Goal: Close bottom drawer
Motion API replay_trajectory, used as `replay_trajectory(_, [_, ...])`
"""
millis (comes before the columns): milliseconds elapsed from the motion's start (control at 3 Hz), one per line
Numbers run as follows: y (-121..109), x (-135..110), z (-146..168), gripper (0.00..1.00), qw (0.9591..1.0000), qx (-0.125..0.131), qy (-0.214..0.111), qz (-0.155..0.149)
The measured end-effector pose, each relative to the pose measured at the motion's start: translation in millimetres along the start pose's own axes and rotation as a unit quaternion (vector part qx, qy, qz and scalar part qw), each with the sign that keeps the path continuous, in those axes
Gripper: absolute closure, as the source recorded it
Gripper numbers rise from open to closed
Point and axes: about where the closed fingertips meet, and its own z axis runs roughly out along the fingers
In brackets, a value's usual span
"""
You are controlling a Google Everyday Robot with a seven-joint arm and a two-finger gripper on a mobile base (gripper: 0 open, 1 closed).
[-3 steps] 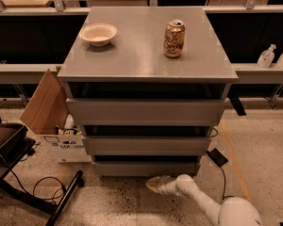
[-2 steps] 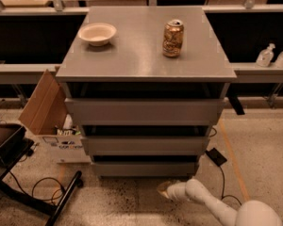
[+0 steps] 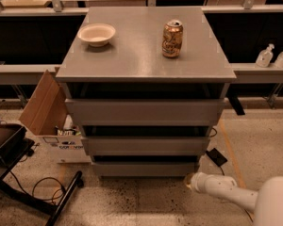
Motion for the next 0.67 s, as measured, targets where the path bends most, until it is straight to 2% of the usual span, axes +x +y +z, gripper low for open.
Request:
replay_trajectory(333, [-43, -47, -39, 1.0, 0.9979, 0.025, 0.014, -0.059])
replay_trajectory(667, [-59, -55, -71, 1.0, 0.997, 0.031, 0.031, -0.064])
